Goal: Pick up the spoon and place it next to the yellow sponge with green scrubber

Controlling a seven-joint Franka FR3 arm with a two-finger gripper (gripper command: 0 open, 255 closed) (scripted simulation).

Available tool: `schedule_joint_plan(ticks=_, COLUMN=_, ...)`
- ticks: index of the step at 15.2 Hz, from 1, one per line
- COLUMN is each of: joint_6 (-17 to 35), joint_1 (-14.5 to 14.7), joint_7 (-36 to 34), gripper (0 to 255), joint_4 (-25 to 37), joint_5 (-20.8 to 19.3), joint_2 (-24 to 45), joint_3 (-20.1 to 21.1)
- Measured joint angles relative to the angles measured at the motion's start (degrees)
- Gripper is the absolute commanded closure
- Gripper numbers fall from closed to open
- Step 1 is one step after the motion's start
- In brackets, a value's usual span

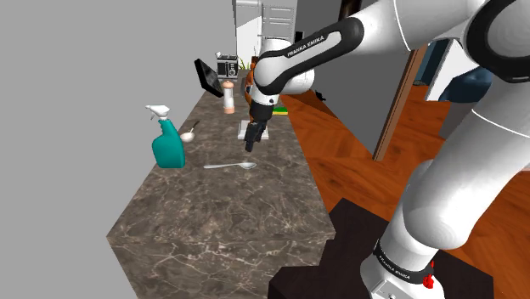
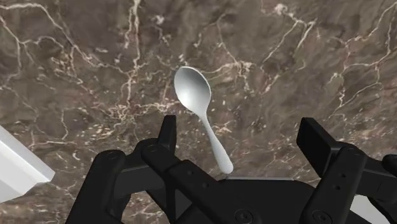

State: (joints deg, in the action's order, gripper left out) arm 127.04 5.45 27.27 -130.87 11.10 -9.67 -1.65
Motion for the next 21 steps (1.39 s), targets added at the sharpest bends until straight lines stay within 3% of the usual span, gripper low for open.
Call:
schedule_joint_plan(ticks=8, joint_6=6.47, joint_1=1.51, joint_7=10.07, gripper=0, joint_4=11.23, joint_5=5.39, joint_2=16.60, joint_3=0.90)
schedule_joint_plan(ticks=16, joint_6=11.63, joint_1=2.08, joint_7=11.64, gripper=0, joint_4=11.57, joint_5=7.01, joint_2=21.89, joint_3=1.83)
schedule_joint_plan(ticks=21, joint_6=12.09, joint_1=2.12, joint_7=11.72, gripper=0, joint_4=11.50, joint_5=7.14, joint_2=22.25, joint_3=1.90)
